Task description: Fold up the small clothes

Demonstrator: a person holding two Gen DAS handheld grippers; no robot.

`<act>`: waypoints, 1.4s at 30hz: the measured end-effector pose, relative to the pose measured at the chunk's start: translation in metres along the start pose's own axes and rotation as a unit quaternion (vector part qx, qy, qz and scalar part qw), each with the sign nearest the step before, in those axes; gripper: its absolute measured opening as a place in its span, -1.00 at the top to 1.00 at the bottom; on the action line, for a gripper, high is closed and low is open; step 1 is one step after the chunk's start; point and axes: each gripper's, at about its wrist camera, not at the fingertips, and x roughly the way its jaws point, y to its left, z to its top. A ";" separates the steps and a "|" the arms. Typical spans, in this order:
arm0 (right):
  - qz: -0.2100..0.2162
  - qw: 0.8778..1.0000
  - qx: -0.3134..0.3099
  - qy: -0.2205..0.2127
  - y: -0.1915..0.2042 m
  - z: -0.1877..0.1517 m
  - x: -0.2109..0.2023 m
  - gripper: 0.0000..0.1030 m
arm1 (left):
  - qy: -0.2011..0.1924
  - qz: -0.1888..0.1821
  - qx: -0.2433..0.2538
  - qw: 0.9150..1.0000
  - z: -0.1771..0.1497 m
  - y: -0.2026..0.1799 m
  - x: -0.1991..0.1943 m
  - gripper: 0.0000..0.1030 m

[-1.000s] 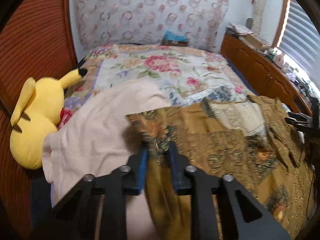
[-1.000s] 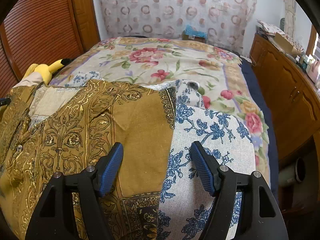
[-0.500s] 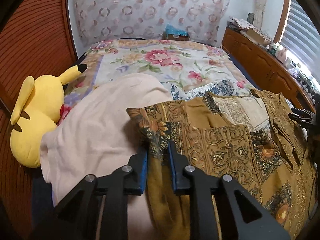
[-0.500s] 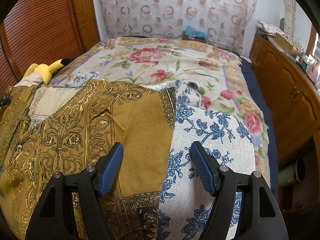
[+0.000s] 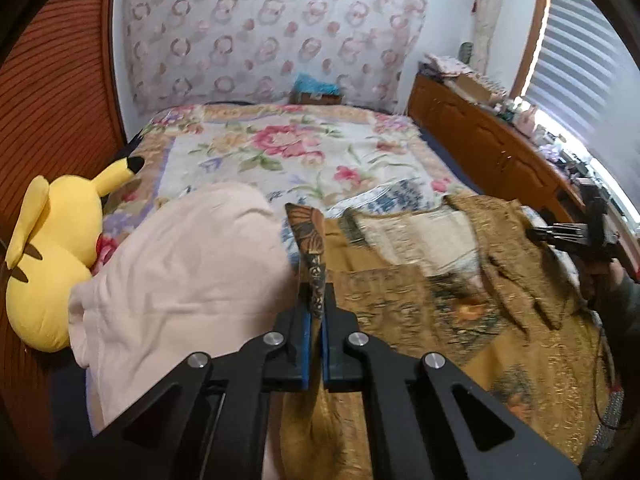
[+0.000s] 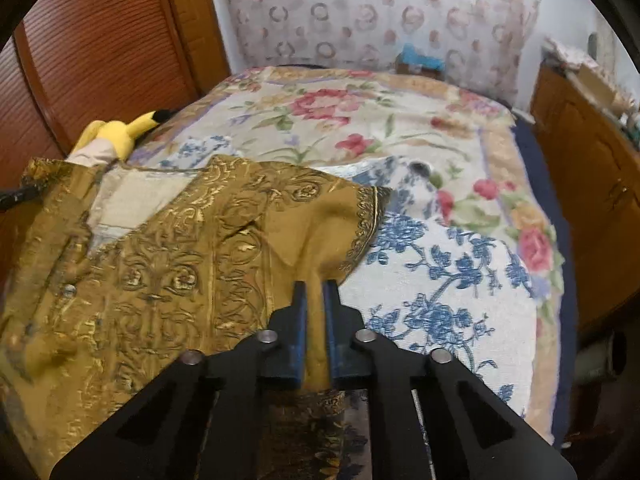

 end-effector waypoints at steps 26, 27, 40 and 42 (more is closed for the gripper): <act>-0.001 0.992 -0.010 -0.127 0.073 -0.116 -0.161 0.97 | -0.072 -0.006 0.001 0.997 -0.123 -0.025 -0.131 1.00; -0.002 0.992 -0.008 -0.127 0.075 -0.124 -0.164 0.97 | -0.072 -0.005 0.000 0.997 -0.129 -0.025 -0.134 1.00; -0.017 0.993 -0.006 -0.120 0.097 -0.226 -0.222 0.97 | -0.074 -0.006 0.002 0.997 -0.200 -0.043 -0.185 1.00; -0.016 0.993 -0.007 -0.117 0.100 -0.237 -0.227 0.97 | -0.071 -0.004 0.004 0.997 -0.210 -0.045 -0.192 1.00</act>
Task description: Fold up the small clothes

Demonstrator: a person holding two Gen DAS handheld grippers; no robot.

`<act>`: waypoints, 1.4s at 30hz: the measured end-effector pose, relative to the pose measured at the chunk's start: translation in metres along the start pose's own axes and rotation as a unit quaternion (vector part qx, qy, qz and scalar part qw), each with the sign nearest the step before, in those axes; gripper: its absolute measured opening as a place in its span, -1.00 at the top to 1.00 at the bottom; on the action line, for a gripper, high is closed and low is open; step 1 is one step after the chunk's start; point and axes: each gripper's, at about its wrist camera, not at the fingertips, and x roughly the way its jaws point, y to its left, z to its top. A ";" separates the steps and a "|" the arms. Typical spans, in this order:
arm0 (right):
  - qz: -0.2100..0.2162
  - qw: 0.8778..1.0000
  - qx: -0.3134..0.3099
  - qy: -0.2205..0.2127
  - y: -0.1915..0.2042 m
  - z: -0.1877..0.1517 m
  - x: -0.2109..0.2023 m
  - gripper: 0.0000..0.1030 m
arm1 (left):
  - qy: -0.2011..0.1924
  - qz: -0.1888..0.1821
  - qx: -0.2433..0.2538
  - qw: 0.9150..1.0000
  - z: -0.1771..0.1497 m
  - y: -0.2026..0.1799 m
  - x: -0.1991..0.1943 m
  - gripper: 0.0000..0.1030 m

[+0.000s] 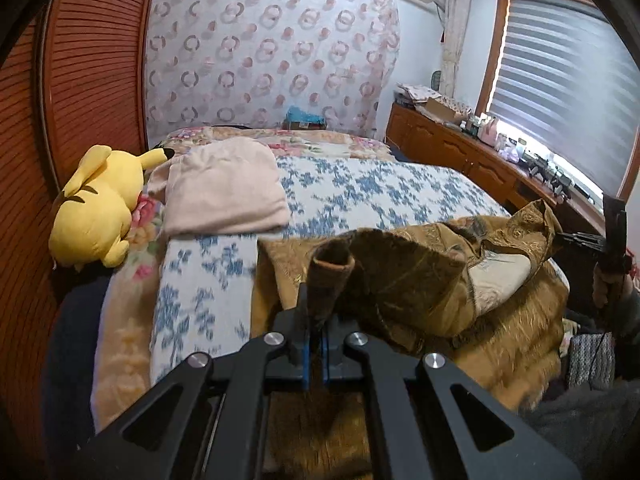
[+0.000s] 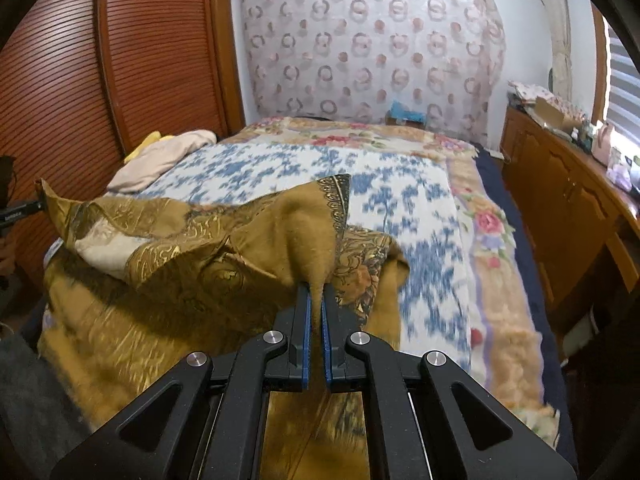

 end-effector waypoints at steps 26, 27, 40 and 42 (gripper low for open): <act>-0.034 0.998 0.012 -0.050 0.008 0.012 -0.040 0.28 | -0.057 0.013 0.005 0.998 0.016 -0.009 -0.052 -0.18; -0.035 0.998 0.009 -0.047 0.009 0.013 -0.036 0.28 | -0.057 0.015 0.010 0.998 0.018 -0.010 -0.051 -0.18; -0.048 0.998 0.021 0.015 -0.014 0.031 0.045 0.12 | -0.045 0.037 0.030 0.998 0.054 -0.010 0.002 -0.18; -0.052 0.998 0.027 0.029 -0.018 0.031 0.058 0.12 | -0.031 0.041 0.032 0.998 0.055 -0.008 0.020 -0.18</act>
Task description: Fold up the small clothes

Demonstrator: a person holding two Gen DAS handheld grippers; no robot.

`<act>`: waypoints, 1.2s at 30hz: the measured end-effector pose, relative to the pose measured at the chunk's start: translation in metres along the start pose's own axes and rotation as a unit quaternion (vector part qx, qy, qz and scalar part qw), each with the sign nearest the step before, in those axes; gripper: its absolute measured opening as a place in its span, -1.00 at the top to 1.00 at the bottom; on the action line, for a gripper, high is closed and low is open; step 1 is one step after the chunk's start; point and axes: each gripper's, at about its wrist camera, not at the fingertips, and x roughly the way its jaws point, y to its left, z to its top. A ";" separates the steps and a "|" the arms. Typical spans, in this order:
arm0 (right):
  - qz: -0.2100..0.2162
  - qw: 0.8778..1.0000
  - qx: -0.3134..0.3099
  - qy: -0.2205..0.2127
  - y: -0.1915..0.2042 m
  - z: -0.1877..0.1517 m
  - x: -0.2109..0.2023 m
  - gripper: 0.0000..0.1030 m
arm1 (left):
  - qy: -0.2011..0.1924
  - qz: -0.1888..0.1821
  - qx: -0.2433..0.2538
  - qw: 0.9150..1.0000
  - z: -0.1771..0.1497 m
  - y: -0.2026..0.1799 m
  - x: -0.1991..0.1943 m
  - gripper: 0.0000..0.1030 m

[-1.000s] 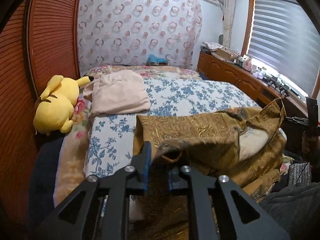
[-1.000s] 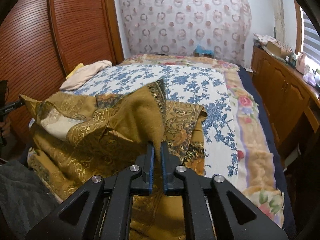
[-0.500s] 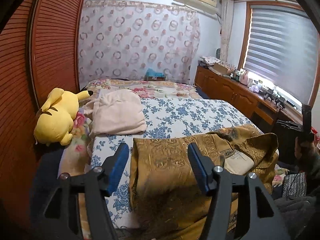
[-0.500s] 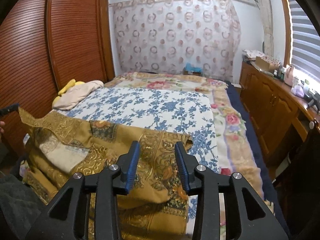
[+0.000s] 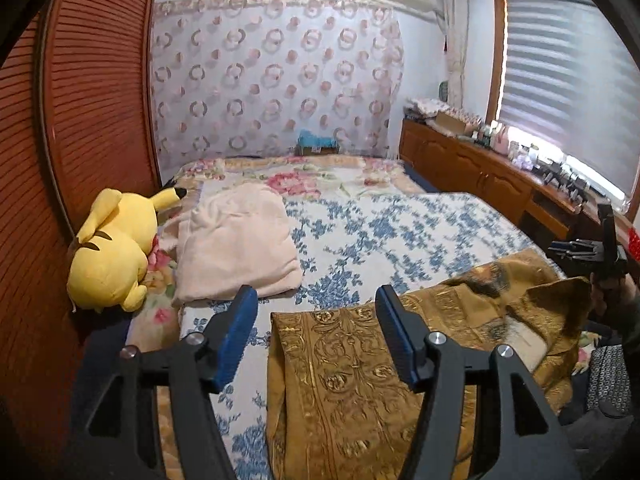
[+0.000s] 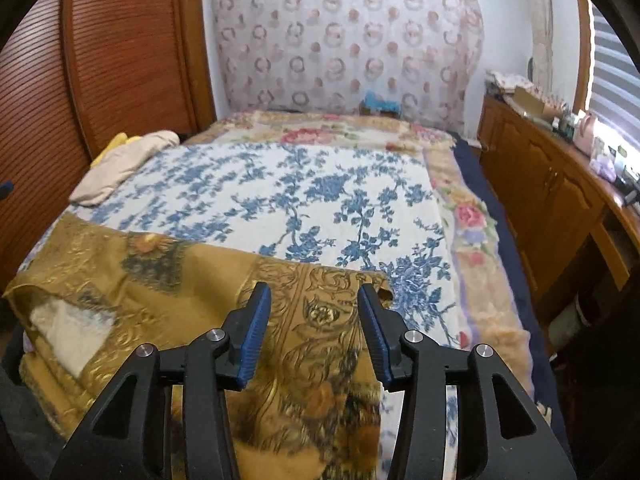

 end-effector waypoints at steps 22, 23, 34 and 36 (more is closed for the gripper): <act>-0.009 0.999 0.042 0.030 -0.008 -0.012 0.043 0.11 | 0.128 -0.013 -0.051 0.990 -0.025 0.029 0.112 0.19; -0.008 0.999 0.043 0.030 -0.008 -0.013 0.043 0.11 | 0.131 -0.012 -0.050 0.990 -0.025 0.029 0.114 0.19; -0.008 0.999 0.043 0.030 -0.008 -0.012 0.043 0.11 | 0.143 -0.012 -0.056 0.988 -0.026 0.032 0.127 0.81; -0.009 0.999 0.043 0.030 -0.008 -0.013 0.043 0.11 | 0.136 -0.009 -0.049 0.990 -0.025 0.028 0.119 0.83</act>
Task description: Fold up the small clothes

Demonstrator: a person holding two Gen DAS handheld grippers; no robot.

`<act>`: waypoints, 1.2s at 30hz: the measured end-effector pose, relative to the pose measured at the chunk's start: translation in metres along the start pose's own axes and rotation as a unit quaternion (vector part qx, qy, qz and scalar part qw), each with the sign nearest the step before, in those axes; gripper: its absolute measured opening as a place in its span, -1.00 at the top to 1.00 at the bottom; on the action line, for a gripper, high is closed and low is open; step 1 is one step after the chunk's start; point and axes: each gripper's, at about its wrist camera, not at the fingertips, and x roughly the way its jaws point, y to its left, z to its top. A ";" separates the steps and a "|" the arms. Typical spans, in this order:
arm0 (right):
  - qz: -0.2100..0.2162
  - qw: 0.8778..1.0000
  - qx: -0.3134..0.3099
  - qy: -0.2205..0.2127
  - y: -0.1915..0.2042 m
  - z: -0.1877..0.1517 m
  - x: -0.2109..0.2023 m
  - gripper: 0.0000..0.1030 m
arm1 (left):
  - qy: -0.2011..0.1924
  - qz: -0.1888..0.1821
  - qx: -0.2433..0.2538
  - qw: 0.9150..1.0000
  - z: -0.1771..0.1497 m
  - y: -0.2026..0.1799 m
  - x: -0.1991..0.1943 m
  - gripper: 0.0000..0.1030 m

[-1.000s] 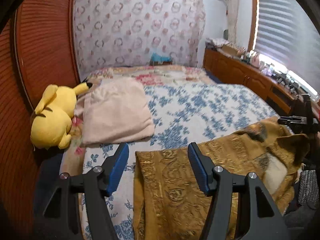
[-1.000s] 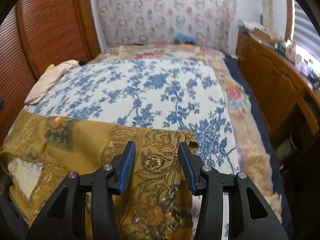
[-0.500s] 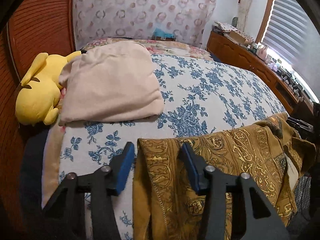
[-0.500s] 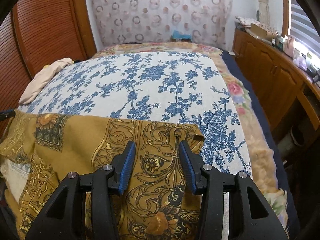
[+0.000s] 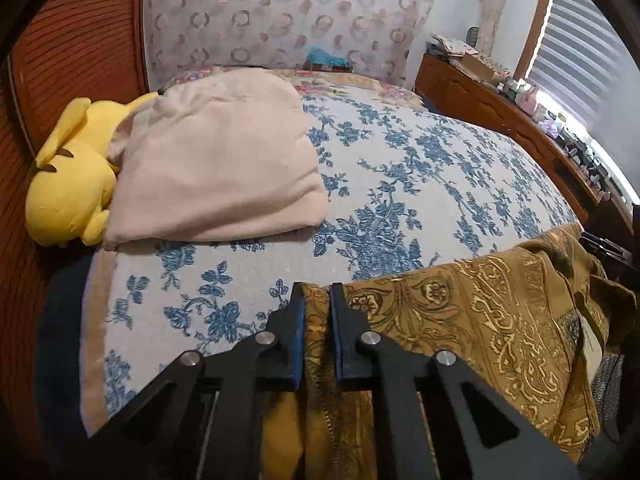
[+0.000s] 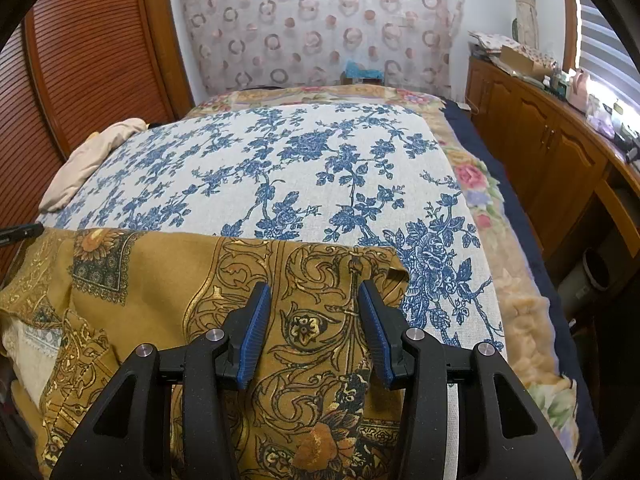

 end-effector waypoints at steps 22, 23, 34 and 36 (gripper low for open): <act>-0.038 0.995 0.046 -0.075 -0.019 0.005 -0.035 1.00 | -0.067 0.004 -0.030 0.997 -0.021 0.013 -0.046 0.84; -0.030 0.995 0.061 -0.071 -0.027 0.006 -0.036 1.00 | -0.066 0.006 -0.029 0.997 -0.021 0.013 -0.046 0.83; 0.004 0.998 0.032 -0.053 -0.025 0.012 -0.038 0.79 | -0.089 0.021 -0.020 0.996 -0.011 0.020 -0.061 0.24; -0.005 0.999 0.011 -0.044 -0.018 0.014 -0.031 0.44 | -0.075 0.016 -0.013 0.997 -0.008 0.021 -0.054 0.18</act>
